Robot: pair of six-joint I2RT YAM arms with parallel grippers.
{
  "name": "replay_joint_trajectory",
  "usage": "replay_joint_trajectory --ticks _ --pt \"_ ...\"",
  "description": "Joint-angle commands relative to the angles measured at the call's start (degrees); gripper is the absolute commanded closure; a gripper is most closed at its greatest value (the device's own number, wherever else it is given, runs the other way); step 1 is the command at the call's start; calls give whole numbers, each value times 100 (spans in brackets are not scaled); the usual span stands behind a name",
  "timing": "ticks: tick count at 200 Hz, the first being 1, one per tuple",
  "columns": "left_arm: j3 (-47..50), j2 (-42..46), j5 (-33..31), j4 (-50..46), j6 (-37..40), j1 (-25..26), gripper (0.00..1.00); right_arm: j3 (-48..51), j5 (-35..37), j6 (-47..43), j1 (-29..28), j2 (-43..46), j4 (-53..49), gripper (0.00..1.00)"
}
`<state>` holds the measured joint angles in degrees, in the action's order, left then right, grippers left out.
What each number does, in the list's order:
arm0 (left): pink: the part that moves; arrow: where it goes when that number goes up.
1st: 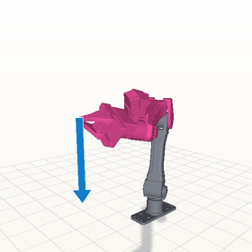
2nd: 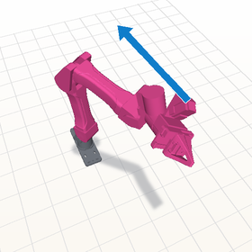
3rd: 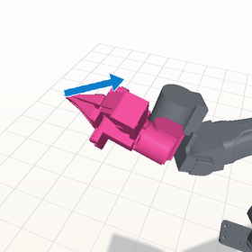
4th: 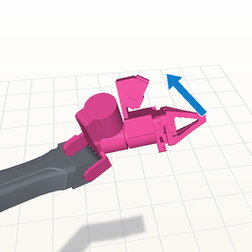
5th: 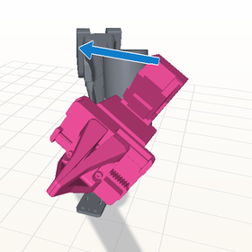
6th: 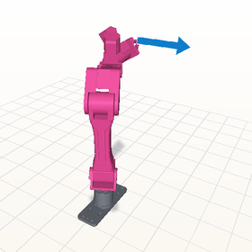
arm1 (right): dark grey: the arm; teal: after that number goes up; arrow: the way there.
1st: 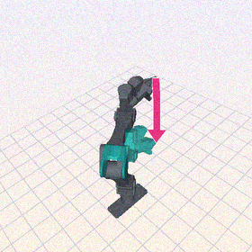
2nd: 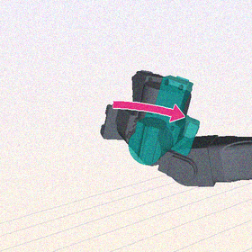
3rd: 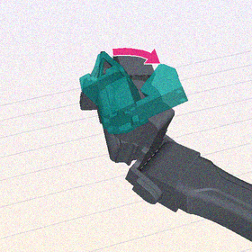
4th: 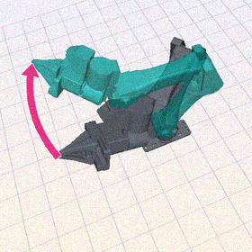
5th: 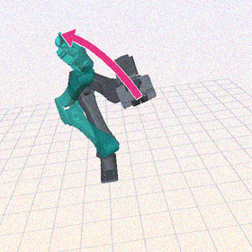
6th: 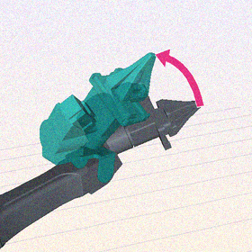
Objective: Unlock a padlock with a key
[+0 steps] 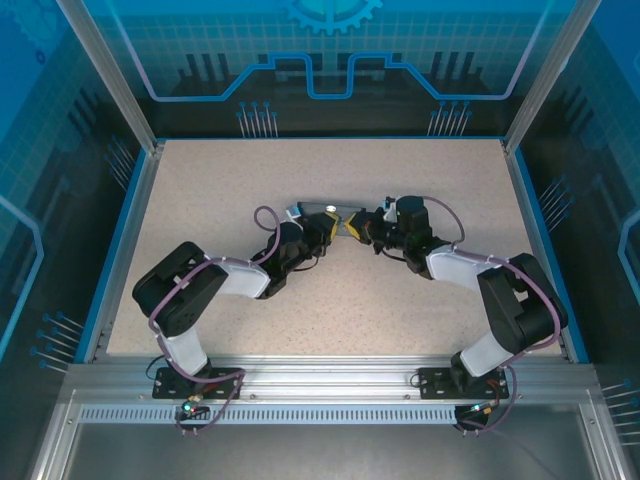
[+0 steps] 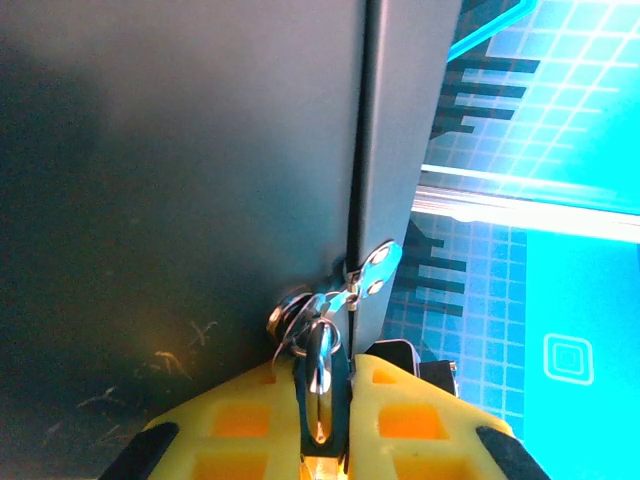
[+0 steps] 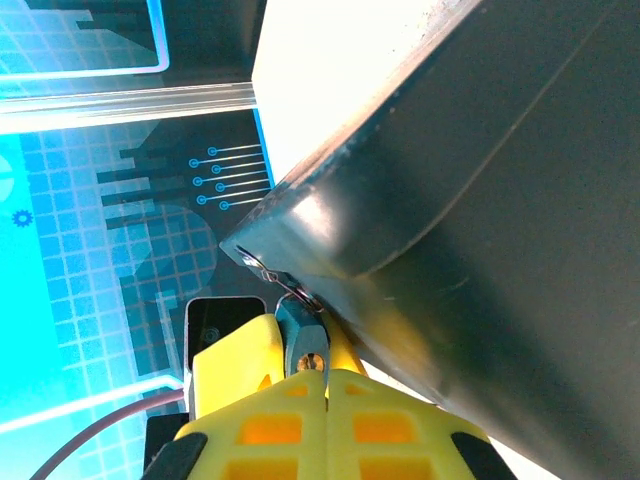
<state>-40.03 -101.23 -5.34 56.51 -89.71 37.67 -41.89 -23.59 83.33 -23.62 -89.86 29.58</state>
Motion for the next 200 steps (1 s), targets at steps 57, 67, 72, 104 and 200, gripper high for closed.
replay_joint_trajectory --ticks 57,67,72,104,200 --pt "-203 -86 1116 501 28 334 100 -796 -482 -685 -123 -268 -337 100" --pt "-197 -81 1113 508 27 331 100 -819 -490 -947 -90 -276 -591 100" --pt "-191 -77 1113 510 38 336 100 -820 -476 -1002 -75 -285 -640 100" --pt "-192 -72 1054 689 26 338 100 -394 -567 -296 -20 -635 589 100" --pt "-229 -80 902 1177 5 339 100 190 -470 498 15 -1172 2149 100"
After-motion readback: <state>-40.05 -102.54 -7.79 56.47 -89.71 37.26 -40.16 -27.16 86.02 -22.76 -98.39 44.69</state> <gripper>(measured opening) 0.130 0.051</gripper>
